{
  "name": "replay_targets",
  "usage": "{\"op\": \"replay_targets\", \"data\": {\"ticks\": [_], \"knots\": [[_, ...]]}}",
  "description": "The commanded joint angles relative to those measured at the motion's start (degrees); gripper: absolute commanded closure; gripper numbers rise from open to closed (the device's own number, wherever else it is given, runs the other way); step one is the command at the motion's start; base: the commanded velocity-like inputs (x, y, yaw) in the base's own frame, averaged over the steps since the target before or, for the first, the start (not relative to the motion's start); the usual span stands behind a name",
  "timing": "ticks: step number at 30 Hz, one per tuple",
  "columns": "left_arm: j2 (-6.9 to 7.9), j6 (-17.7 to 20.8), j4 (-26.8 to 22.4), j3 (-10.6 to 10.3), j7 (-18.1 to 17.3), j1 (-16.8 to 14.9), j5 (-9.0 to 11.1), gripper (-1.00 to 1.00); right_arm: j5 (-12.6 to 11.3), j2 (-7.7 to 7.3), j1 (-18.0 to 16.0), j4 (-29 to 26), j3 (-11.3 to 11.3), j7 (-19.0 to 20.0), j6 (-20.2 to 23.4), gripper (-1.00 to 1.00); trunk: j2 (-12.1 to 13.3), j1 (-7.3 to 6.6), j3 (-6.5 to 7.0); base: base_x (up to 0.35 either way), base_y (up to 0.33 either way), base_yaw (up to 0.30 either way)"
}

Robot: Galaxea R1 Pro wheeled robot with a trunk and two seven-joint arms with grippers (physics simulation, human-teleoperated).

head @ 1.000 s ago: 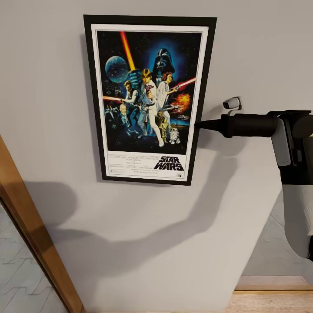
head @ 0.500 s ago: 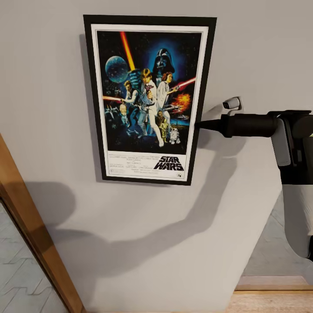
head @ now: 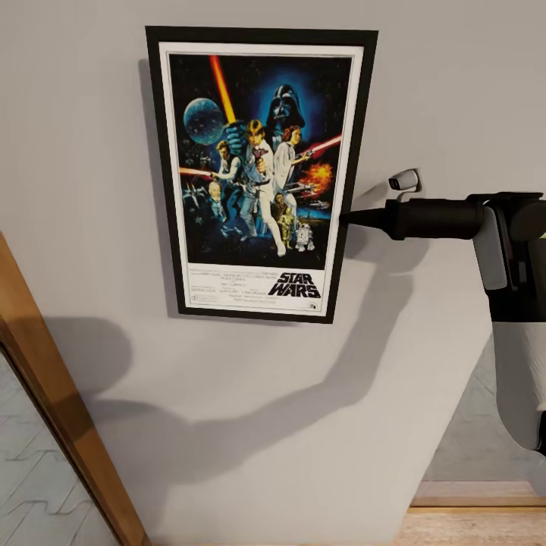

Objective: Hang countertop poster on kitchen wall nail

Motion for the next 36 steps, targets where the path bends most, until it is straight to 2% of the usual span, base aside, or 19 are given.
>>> {"op": "replay_targets", "data": {"ticks": [1, 36], "knots": [[0.05, -0.29, -0.12, -0.49, -0.01, -0.05, 0.44, -1.0, -0.21, -0.04, -0.05, 0.02, 0.08, 0.09, 0.36, 1.0, -0.11, 0.03, -0.1, 0.0, 0.001, 0.0], [0.06, -0.29, -0.12, -0.49, -0.01, -0.05, 0.44, -1.0, -0.21, -0.04, -0.05, 0.02, 0.08, 0.08, 0.33, 1.0, -0.11, 0.03, -0.1, 0.0, 0.0, 0.0]]}}
